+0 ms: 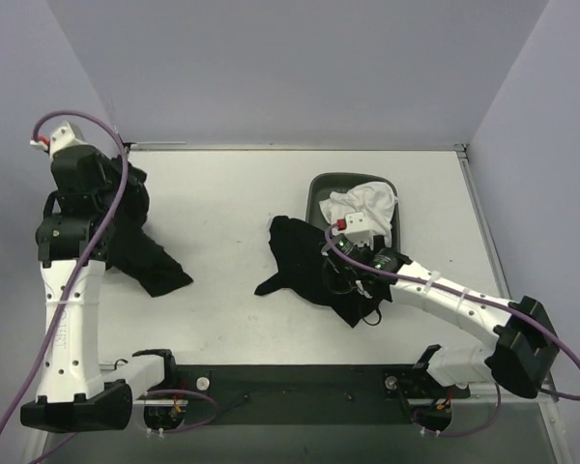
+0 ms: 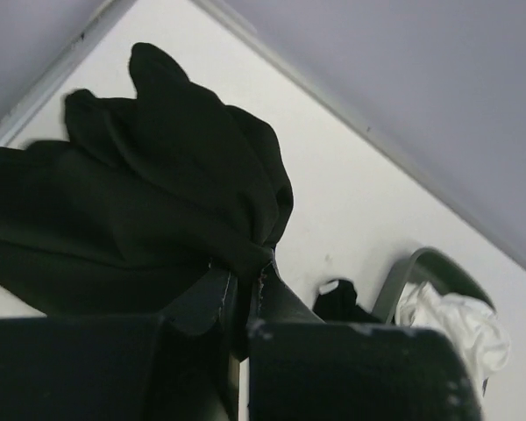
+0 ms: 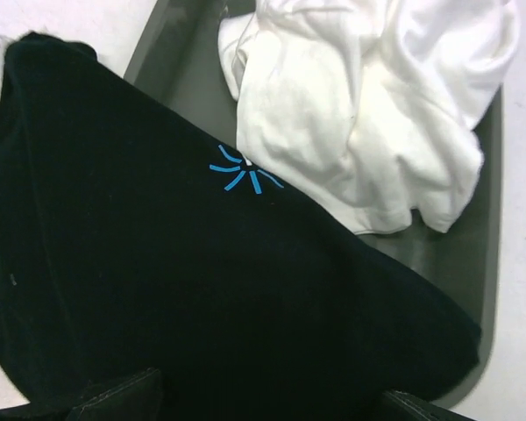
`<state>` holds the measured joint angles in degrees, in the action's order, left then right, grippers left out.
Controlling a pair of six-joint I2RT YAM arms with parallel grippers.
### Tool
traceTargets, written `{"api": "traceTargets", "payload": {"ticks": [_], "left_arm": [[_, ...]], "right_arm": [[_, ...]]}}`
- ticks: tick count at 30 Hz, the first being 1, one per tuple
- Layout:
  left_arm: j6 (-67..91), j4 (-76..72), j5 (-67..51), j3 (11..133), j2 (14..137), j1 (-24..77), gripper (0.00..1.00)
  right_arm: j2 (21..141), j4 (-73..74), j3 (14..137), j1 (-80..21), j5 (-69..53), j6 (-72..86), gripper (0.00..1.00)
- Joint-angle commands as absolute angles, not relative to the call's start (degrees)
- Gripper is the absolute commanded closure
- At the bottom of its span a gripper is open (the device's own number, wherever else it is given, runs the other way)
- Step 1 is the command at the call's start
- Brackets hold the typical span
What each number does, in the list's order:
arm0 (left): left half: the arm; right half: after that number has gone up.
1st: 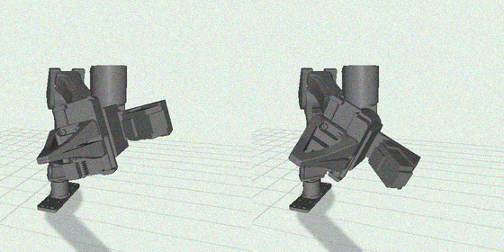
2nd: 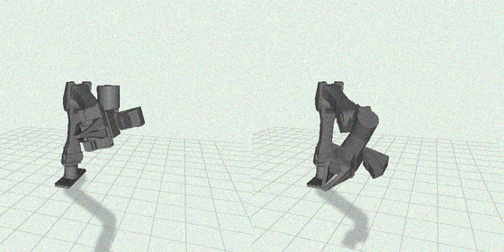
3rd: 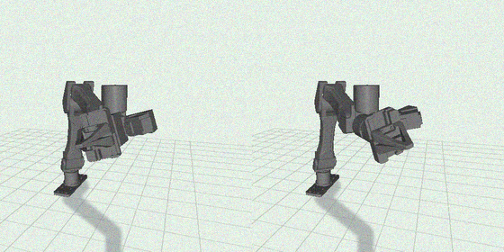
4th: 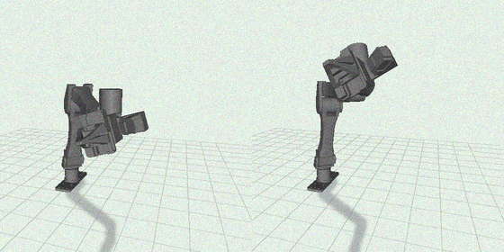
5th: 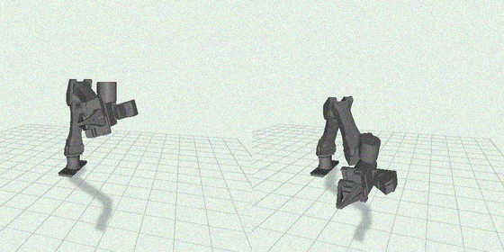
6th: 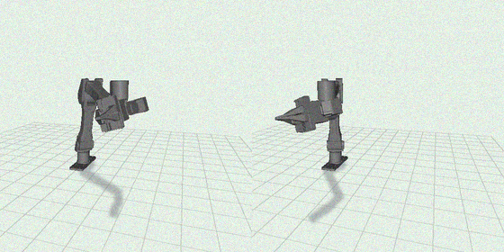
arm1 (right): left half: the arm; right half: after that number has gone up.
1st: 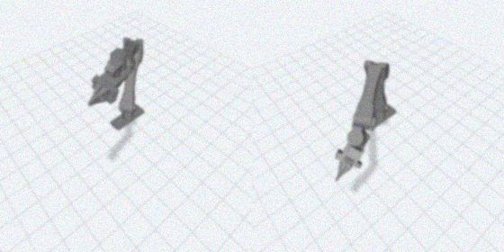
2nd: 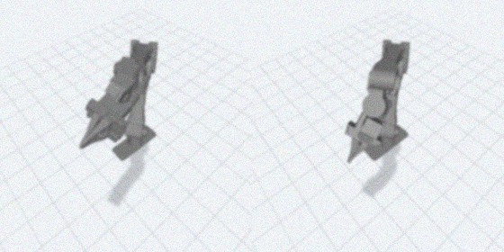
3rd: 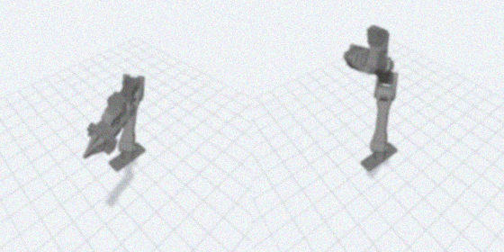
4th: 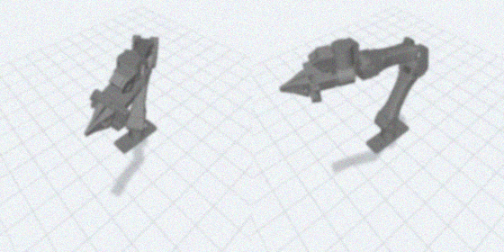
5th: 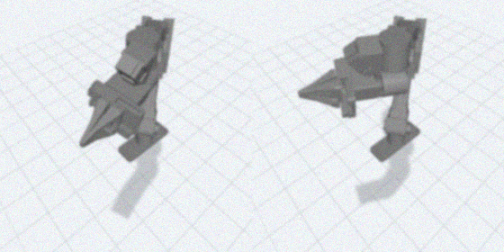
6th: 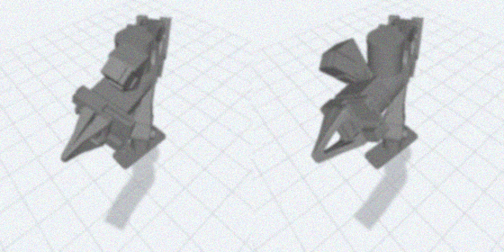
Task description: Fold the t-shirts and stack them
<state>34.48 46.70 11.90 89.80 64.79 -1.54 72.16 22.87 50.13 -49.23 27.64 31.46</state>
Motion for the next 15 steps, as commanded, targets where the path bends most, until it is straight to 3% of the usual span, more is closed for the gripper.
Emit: {"api": "traceTargets", "payload": {"ticks": [1,5,8,9,12,15], "left_arm": [[35.3,44.3,3.5,78.4,63.8,-0.6,1.0],[36.1,40.4,4.5,69.0,61.8,6.6,1.0],[37.0,38.9,5.7,65.5,61.3,12.5,1.0],[37.3,38.2,6.0,65.0,61.4,13.8,1.0],[37.9,36.7,6.7,65.5,62.4,19.6,1.0],[38.4,35.9,8.2,67.4,64.3,26.2,1.0]], "right_arm": [[77.9,18.4,50.4,-47.6,24.7,30.9,0.02],[83.9,15.4,51.2,-45.2,22.4,30.1,0.08],[86.1,14.2,51.4,-44.3,21.2,30.1,0.35],[86.5,14.1,51.7,-43.9,21.2,30.4,0.59],[87.4,14.3,53.1,-43.6,21.6,30.3,1.0],[86.9,16.5,56.4,-43.7,22.5,29.9,1.0]]}}
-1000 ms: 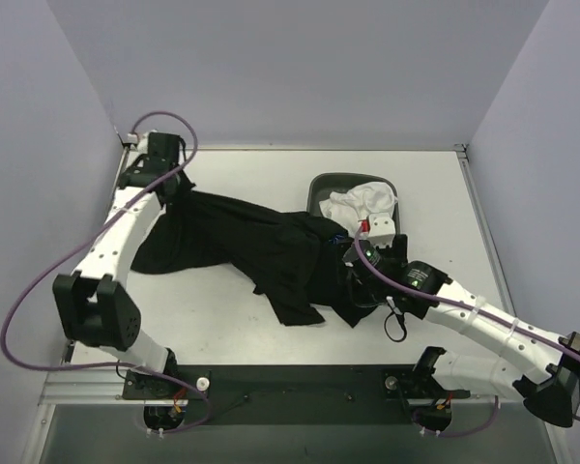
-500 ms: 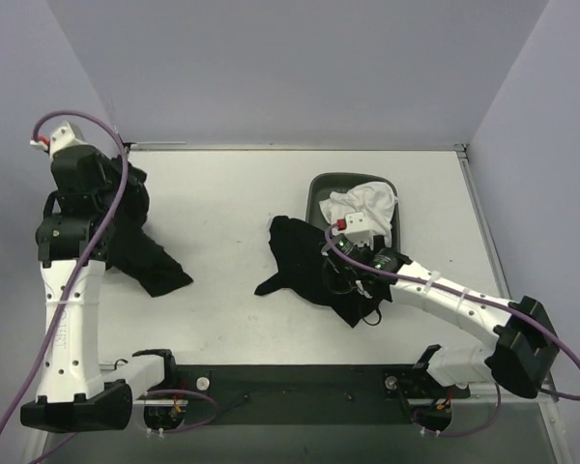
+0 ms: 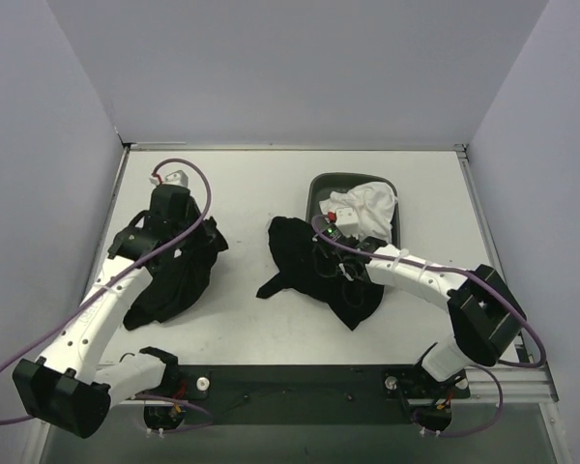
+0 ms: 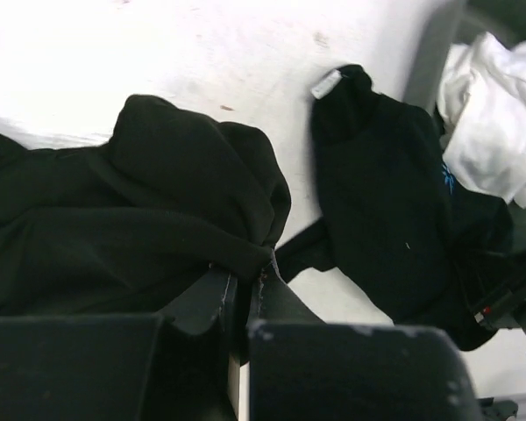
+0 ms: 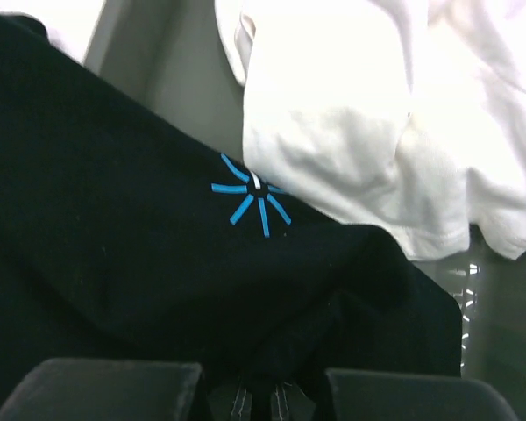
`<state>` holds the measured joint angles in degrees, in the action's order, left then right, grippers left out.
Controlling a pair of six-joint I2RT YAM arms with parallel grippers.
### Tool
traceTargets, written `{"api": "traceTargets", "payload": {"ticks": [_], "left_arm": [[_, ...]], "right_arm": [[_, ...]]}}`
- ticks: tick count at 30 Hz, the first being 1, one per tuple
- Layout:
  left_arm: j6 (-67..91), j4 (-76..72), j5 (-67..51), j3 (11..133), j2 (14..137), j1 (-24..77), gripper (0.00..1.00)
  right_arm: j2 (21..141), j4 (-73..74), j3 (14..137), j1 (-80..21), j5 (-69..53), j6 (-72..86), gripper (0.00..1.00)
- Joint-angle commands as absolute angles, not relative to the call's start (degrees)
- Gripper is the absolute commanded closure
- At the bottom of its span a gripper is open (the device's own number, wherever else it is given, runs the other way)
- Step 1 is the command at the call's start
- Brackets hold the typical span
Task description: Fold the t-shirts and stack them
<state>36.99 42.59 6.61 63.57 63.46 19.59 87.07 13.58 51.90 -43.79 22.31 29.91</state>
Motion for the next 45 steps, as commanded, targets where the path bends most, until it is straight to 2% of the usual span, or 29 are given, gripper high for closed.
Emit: {"api": "traceTargets", "payload": {"ticks": [1,5,12,19,23,26,29,32,36,37,40,42,44,45], "left_arm": [[38.4,35.4,9.0,67.8,65.3,27.8,1.0],[38.8,33.4,12.2,67.1,69.1,33.7,1.0],[41.1,27.7,14.7,61.3,73.5,40.7,1.0],[41.9,24.7,14.2,58.2,75.7,42.7,1.0],[42.0,23.6,14.1,56.9,76.0,42.9,1.0],[41.8,23.3,14.5,56.6,75.9,43.1,1.0],[41.7,23.0,14.2,56.4,76.4,43.2,1.0],[41.7,22.5,14.0,56.0,76.6,43.1,1.0],[41.7,22.1,14.1,55.6,76.8,43.2,1.0],[41.7,22.1,14.1,55.5,76.7,43.2,1.0],[41.7,21.9,14.2,55.0,76.6,43.2,1.0],[41.6,21.7,14.3,54.7,76.7,43.1,1.0],[41.6,21.8,14.4,54.4,77.0,43.1,1.0],[41.5,21.8,14.6,54.2,77.2,43.2,1.0]], "right_arm": [[86.5,17.2,57.5,-43.9,23.0,29.5,1.0],[81.7,21.5,63.6,-43.9,26.5,27.2,1.0],[80.2,28.9,82.0,-40.7,31.6,20.2,1.0],[86.9,35.8,104.1,-37.2,31.6,15.7,1.0],[94.4,42.2,127.8,-36.4,31.2,12.6,1.0],[99.2,45.5,140.2,-36.6,31.0,11.0,1.0],[100.4,45.2,143.3,-36.9,30.1,10.3,1.0],[98.9,45.0,139.3,-36.9,30.6,11.5,1.0],[93.0,39.6,119.2,-37.1,29.3,15.6,1.0],[90.0,35.5,109.5,-37.2,28.4,16.6,1.0],[86.0,28.9,91.3,-37.4,27.8,20.5,1.0],[85.9,27.3,85.9,-37.4,27.7,22.1,1.0],[88.5,27.9,82.6,-37.4,29.5,22.2,0.61],[89.2,28.3,82.2,-37.4,30.6,22.2,0.45]]}}
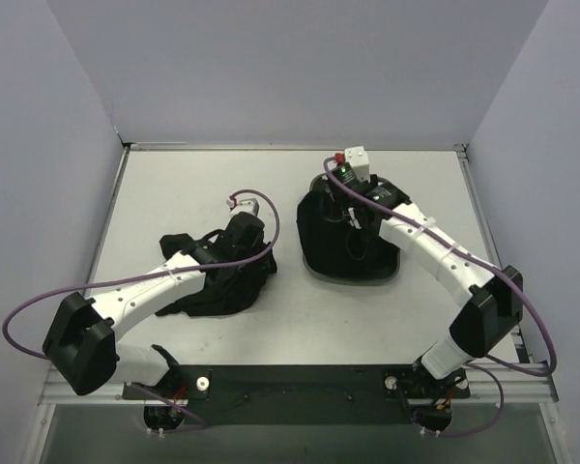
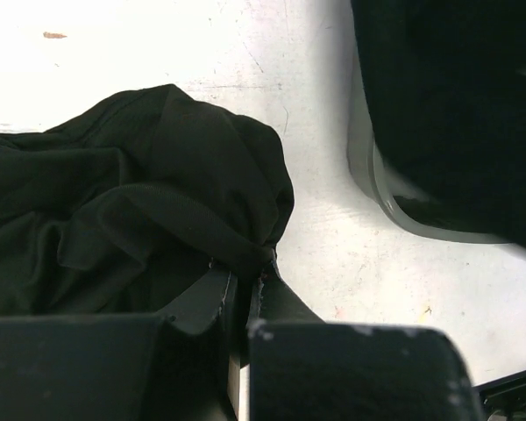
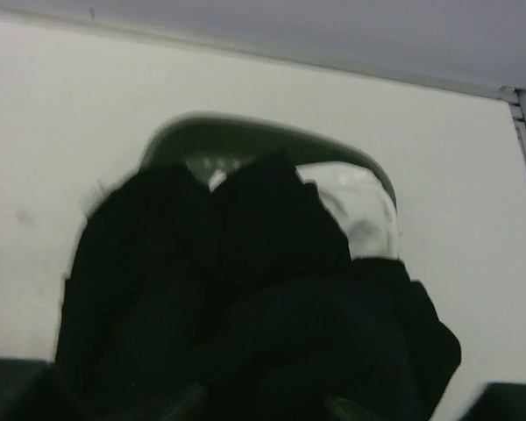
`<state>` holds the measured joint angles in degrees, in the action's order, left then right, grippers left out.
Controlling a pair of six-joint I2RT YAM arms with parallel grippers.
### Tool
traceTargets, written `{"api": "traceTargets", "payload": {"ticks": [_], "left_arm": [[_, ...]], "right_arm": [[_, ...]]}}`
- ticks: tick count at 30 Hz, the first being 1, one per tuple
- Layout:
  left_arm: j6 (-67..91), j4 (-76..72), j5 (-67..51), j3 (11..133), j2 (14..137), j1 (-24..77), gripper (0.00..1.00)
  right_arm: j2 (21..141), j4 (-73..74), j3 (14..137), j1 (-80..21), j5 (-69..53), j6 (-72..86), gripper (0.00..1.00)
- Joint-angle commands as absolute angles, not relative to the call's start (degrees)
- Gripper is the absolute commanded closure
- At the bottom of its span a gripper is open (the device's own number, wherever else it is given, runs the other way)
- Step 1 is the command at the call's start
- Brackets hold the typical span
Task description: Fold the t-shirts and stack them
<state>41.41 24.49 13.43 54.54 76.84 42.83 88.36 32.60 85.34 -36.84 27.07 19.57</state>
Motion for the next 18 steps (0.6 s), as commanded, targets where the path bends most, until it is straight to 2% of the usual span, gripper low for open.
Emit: {"api": "traceTargets", "payload": {"ticks": [1,2,3,4,5,6,11,18], "left_arm": [[41.5,21.8,14.7,54.0,77.3,43.1,1.0],[41.5,21.9,14.8,53.8,77.3,43.1,0.86],[41.5,21.9,14.9,53.3,77.3,43.1,0.5],[41.5,22.0,15.3,53.0,77.2,43.1,0.26],[41.4,22.1,15.4,52.8,77.1,43.1,0.15],[41.2,22.0,15.5,52.6,76.7,43.0,0.09],[41.0,23.2,15.9,52.9,75.0,43.1,0.07],[40.7,26.5,18.2,52.4,70.8,43.0,0.06]], "right_arm": [[89.6,28.7,81.9,-37.4,31.4,22.2,0.17],[89.0,28.7,81.4,-37.4,31.6,21.9,0.08],[88.4,28.7,81.3,-37.6,31.2,21.9,0.02],[86.8,28.3,81.4,-37.9,30.5,21.2,0.0],[86.0,28.2,82.2,-38.5,29.9,20.8,0.0],[85.5,28.4,82.9,-39.9,29.0,20.7,0.0],[84.8,31.2,86.0,-46.0,27.7,22.7,0.0],[90.3,26.6,80.3,-51.1,22.0,30.6,0.0]]}}
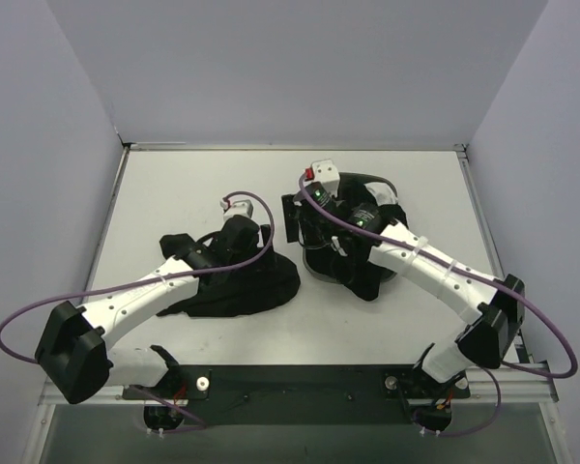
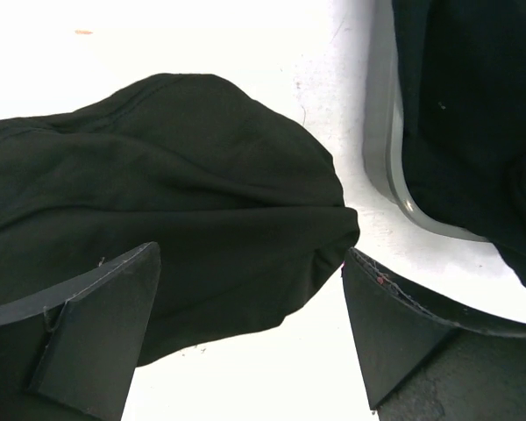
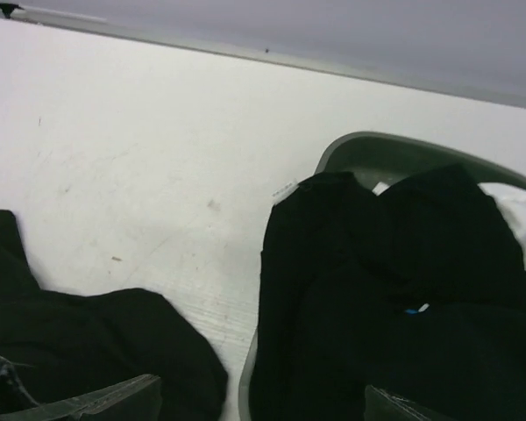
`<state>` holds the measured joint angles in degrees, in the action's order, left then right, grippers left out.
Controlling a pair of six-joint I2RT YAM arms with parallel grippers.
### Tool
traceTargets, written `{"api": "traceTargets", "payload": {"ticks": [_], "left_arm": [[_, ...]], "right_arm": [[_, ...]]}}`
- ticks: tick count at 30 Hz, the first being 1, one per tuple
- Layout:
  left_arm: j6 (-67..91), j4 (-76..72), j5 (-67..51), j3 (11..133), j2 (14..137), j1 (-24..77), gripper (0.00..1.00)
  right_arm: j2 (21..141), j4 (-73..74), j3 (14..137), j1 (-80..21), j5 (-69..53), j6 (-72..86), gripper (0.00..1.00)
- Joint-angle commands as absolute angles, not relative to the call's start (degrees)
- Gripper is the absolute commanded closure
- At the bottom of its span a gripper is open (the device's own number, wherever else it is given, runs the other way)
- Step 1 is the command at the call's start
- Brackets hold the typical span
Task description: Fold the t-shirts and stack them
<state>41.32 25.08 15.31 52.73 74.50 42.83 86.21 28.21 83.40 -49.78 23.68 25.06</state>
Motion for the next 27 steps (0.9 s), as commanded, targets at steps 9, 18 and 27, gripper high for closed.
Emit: {"api": "traceTargets", "payload": {"ticks": [9,18,27], "left_arm": [[41.2,31.1,21.4,50.1,62.3,40.5,0.05],[39.7,32.4,17.2,48.0,57.4,33.7,0.05],[39.6,31.5,15.6,46.6,57.1,33.6,0.05]], "right_arm": [[98.8,19.5,74.4,-51.2,19.3,34.0,0.04],[105.9,16.5,73.3,-49.7,18.7,35.2,0.2],[107.1,15.6,70.0,-43.4,17.9,34.5,0.86]]}}
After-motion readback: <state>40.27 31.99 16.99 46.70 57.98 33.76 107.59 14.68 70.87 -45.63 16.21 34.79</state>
